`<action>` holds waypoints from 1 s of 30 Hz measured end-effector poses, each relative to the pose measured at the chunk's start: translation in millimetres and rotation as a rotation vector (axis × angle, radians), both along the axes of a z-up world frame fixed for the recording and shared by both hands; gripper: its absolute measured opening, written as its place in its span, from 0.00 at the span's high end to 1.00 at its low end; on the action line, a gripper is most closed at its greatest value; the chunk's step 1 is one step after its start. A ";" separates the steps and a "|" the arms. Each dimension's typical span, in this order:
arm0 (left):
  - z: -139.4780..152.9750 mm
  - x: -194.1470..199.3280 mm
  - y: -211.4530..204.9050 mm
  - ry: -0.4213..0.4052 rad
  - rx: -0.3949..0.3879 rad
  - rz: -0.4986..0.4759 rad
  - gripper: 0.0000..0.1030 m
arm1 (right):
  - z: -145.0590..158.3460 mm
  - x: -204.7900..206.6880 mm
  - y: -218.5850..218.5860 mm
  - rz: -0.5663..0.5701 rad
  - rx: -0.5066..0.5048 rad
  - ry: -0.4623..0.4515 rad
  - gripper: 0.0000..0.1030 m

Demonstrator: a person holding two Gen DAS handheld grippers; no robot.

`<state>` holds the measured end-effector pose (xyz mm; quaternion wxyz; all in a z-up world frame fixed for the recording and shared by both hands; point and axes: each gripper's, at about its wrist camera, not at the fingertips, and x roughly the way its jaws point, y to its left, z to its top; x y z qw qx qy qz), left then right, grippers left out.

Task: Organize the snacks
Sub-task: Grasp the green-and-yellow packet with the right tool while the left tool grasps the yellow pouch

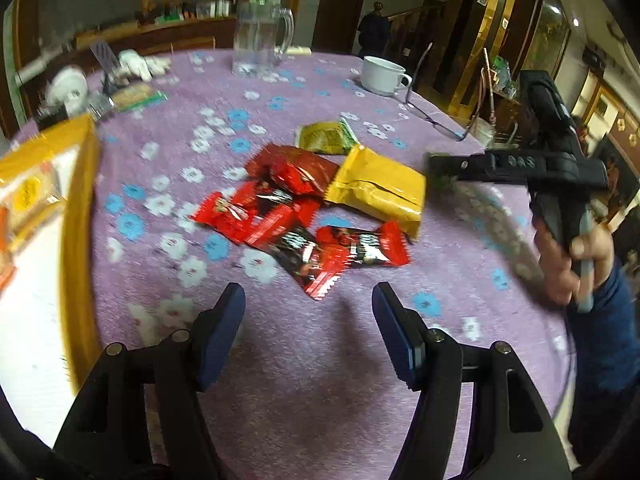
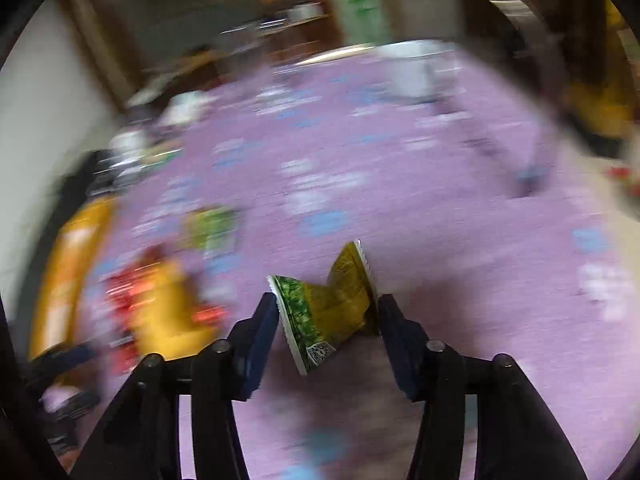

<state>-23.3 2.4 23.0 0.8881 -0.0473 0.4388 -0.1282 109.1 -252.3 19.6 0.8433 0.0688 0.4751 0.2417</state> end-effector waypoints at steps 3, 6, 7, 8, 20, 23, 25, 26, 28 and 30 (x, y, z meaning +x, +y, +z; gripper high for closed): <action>4.8 7.8 -1.1 0.056 -0.085 -0.004 0.37 | 2.2 -14.3 25.9 0.129 0.028 -0.010 0.54; 12.1 11.8 -7.5 0.063 -0.104 -0.009 0.37 | -0.8 -26.3 47.5 0.228 0.022 -0.007 0.54; 13.9 12.5 -9.0 0.061 -0.101 -0.007 0.37 | 0.1 -33.0 55.1 0.284 0.040 -0.004 0.55; 16.1 14.0 -11.4 0.059 -0.095 -0.003 0.37 | 0.9 -35.4 59.7 0.312 0.056 0.002 0.56; 0.9 47.7 -50.7 0.126 0.044 0.031 0.43 | 2.5 -13.5 7.6 0.073 0.142 0.036 0.56; -3.5 56.0 -57.8 0.129 0.051 0.043 0.43 | 3.8 -11.3 3.3 0.063 0.139 0.028 0.56; -8.0 60.4 -60.6 0.132 0.067 0.056 0.40 | 6.0 -12.4 4.7 0.068 0.129 0.015 0.56; -11.6 63.3 -62.8 0.139 0.074 0.058 0.41 | 7.1 -13.3 5.5 0.068 0.123 0.006 0.56; -12.6 63.7 -69.3 0.110 0.124 0.054 0.41 | 7.8 -14.9 4.8 0.067 0.123 -0.004 0.56; -13.7 62.1 -74.1 0.085 0.152 0.053 0.41 | 8.8 -15.0 3.7 0.066 0.130 -0.007 0.56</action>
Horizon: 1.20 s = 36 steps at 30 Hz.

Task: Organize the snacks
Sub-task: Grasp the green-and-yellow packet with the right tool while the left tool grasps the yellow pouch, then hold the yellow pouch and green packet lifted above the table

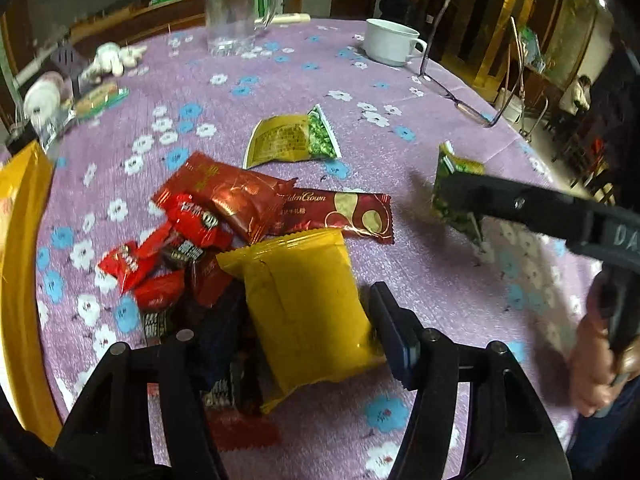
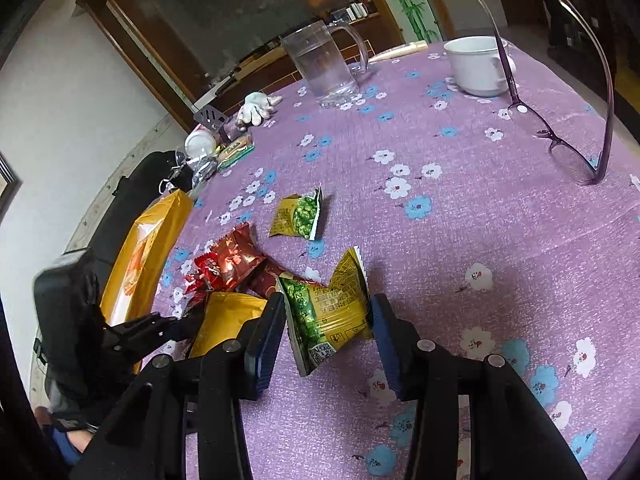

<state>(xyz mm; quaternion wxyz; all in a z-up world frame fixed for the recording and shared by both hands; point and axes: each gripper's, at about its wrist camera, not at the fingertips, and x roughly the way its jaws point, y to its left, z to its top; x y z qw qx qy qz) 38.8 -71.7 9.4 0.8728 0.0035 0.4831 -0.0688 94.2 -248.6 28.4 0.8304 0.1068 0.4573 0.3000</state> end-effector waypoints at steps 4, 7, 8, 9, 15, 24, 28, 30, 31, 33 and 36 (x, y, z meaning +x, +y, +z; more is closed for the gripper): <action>-0.7 -4.3 0.8 -0.064 -0.009 -0.002 0.53 | 2.7 -1.7 -0.1 -0.002 -0.001 -0.016 0.56; -0.8 -4.3 2.2 -0.082 -0.020 -0.010 0.56 | 4.1 -1.9 -2.1 -0.014 -0.001 -0.022 0.56; -0.6 -4.0 2.8 -0.084 -0.030 -0.015 0.56 | 4.5 -1.5 -3.5 -0.020 0.004 -0.021 0.56; -0.3 -4.0 3.1 -0.085 -0.042 -0.020 0.57 | 4.7 -0.5 -5.0 -0.027 0.009 -0.020 0.56; 4.8 -9.2 -0.9 -0.102 -0.084 -0.063 0.57 | 3.8 4.4 -11.8 -0.056 0.027 -0.008 0.56; 10.4 -13.2 -2.6 -0.116 -0.120 -0.085 0.56 | 3.9 6.8 -15.3 -0.071 0.039 -0.001 0.56; 12.9 -15.1 -1.7 -0.129 -0.132 -0.090 0.56 | 5.5 5.5 -16.3 -0.072 0.047 -0.007 0.56; 14.2 -16.0 -0.9 -0.136 -0.137 -0.090 0.56 | 6.2 5.6 -16.5 -0.071 0.051 -0.011 0.56; 15.3 -16.4 -0.3 -0.141 -0.143 -0.089 0.56 | 6.7 5.3 -16.5 -0.071 0.052 -0.014 0.56; 16.8 -16.5 1.0 -0.148 -0.148 -0.085 0.56 | 8.1 4.6 -16.7 -0.070 0.057 -0.020 0.56; 18.1 -16.9 2.9 -0.152 -0.154 -0.084 0.56 | 10.0 3.7 -17.1 -0.069 0.063 -0.028 0.56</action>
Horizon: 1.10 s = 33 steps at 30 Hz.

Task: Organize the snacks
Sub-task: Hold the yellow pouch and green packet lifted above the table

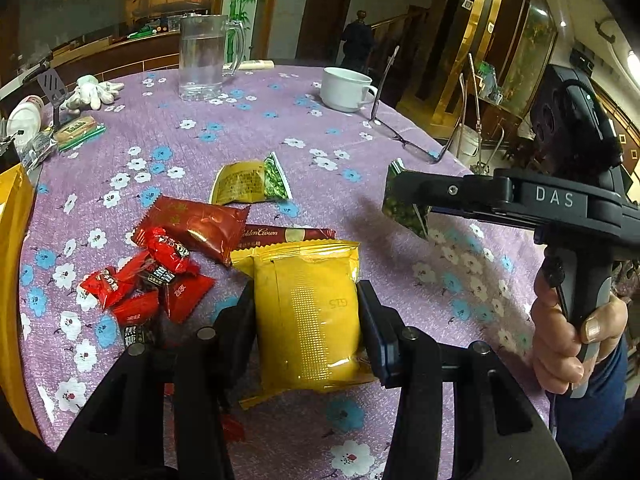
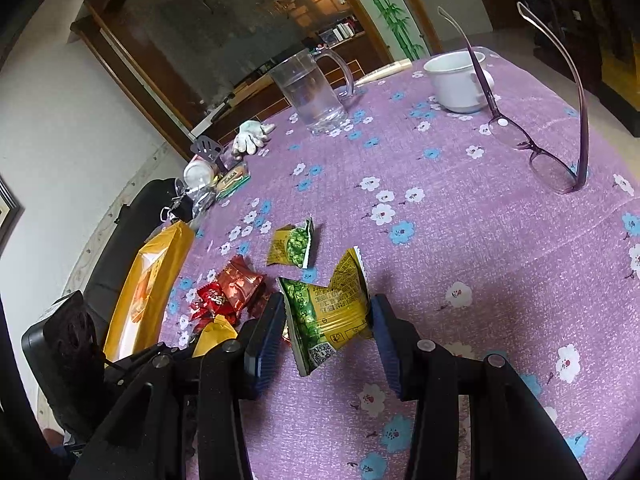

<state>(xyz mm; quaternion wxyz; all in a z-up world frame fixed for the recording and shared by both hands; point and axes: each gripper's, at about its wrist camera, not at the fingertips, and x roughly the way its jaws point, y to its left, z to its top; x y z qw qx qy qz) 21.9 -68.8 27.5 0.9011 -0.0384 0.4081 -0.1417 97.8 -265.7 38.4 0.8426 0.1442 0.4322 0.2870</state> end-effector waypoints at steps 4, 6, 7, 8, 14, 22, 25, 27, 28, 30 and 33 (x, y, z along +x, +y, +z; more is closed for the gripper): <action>1.3 -0.2 0.0 -0.003 -0.003 -0.003 0.56 | 0.0 0.2 -0.4 -0.003 -0.001 0.000 0.56; 1.7 -0.6 0.3 -0.004 -0.005 -0.004 0.56 | -0.6 0.6 -0.1 -0.002 -0.001 0.004 0.56; 1.9 -0.8 0.4 -0.004 -0.006 -0.004 0.56 | -0.4 0.5 0.0 -0.003 -0.002 0.003 0.56; 1.8 -0.8 0.4 -0.004 -0.006 -0.004 0.56 | -0.3 0.4 0.0 -0.003 -0.002 0.001 0.56; 3.3 -1.1 1.0 -0.006 -0.010 -0.004 0.56 | -0.8 0.8 0.0 -0.005 -0.002 0.003 0.56; 3.1 -1.0 1.2 -0.005 -0.010 -0.004 0.56 | -0.9 1.1 -1.1 -0.007 -0.001 0.004 0.56; 3.1 -1.2 1.5 -0.006 -0.011 -0.004 0.56 | -1.1 1.3 -1.6 -0.008 -0.002 0.005 0.56; 3.1 -1.2 1.6 -0.006 -0.009 -0.004 0.56 | -1.2 1.3 -1.7 -0.009 -0.002 0.005 0.56; 3.5 -1.3 1.7 -0.007 -0.010 -0.004 0.56 | -1.1 1.3 -1.8 -0.009 -0.002 0.005 0.56; 3.9 -1.5 1.8 -0.009 -0.012 -0.003 0.56 | -0.8 1.2 -2.0 -0.010 -0.001 0.004 0.56; 5.3 -1.7 1.8 -0.012 -0.014 -0.002 0.56 | -0.5 0.9 -2.1 -0.013 -0.001 0.004 0.56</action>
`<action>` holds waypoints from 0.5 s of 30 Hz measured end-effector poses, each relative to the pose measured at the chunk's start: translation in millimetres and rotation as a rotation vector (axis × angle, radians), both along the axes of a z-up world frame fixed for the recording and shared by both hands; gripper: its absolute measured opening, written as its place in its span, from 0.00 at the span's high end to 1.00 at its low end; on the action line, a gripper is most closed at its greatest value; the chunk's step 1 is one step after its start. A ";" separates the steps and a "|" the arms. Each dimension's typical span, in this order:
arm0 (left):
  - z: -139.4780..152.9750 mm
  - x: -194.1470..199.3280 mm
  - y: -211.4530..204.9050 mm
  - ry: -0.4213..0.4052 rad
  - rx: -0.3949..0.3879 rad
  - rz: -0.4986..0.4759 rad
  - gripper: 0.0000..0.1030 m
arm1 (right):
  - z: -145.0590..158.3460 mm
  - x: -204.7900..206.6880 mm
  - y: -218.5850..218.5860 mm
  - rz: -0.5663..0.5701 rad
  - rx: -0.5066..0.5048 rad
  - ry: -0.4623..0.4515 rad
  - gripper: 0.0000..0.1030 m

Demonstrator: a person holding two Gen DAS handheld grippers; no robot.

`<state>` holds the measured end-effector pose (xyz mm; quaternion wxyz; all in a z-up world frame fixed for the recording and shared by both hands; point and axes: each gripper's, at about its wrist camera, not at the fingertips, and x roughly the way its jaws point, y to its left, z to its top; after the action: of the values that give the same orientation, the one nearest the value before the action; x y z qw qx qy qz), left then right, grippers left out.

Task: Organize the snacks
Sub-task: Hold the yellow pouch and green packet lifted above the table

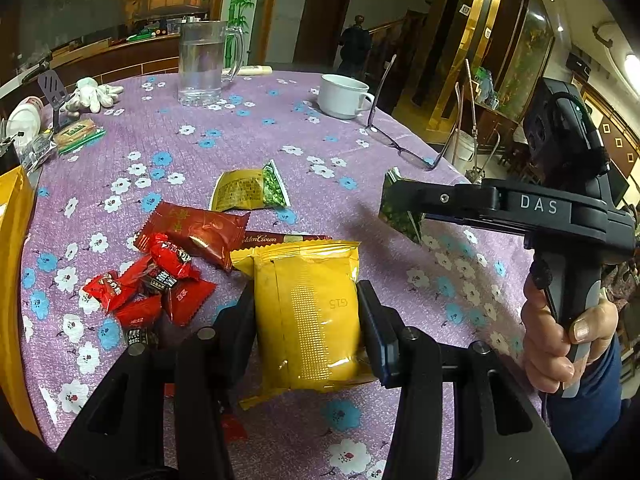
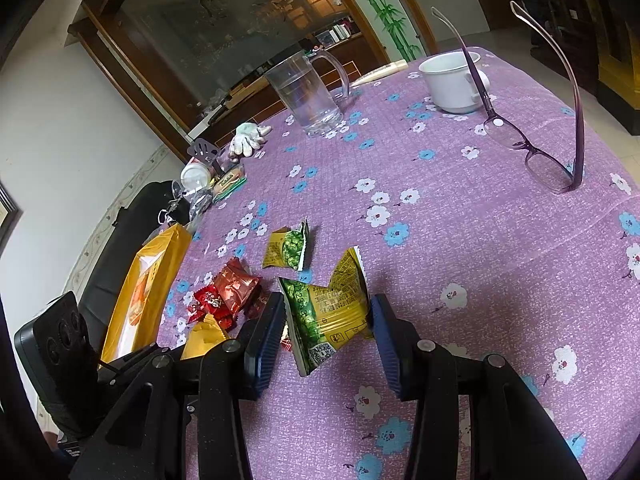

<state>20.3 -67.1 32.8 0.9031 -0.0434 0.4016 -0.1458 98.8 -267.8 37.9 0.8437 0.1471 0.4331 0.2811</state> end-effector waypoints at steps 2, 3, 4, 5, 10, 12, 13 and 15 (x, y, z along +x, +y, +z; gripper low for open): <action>0.1 -0.2 0.2 0.000 0.001 0.000 0.56 | 0.4 0.2 -0.2 -0.002 0.000 0.000 0.56; -0.1 -0.2 0.4 0.000 0.001 0.000 0.56 | 0.5 0.2 -0.2 -0.003 -0.001 0.001 0.56; 0.2 -0.1 0.2 0.000 0.001 0.000 0.56 | 0.6 0.3 -0.4 -0.004 -0.001 0.001 0.56; 0.1 0.0 0.2 0.001 0.001 0.000 0.56 | 0.7 0.4 -0.6 -0.004 0.000 0.001 0.56; 0.1 -0.3 0.2 0.000 0.001 -0.001 0.56 | 0.7 0.3 -0.5 -0.003 -0.001 0.001 0.56; -0.4 -0.1 0.4 0.000 0.000 -0.001 0.56 | 0.9 0.3 -0.7 -0.004 -0.002 0.000 0.56; -0.1 -0.2 0.5 -0.001 0.000 -0.001 0.56 | 0.9 0.3 -0.8 -0.005 -0.001 0.000 0.56; 1.1 -0.5 0.6 -0.004 -0.002 -0.002 0.56 | 1.0 0.8 -2.1 -0.008 -0.002 0.001 0.56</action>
<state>19.8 -66.5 33.9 0.9036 -0.0433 0.3998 -0.1472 99.6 -269.9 38.9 0.8447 0.1483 0.4331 0.2772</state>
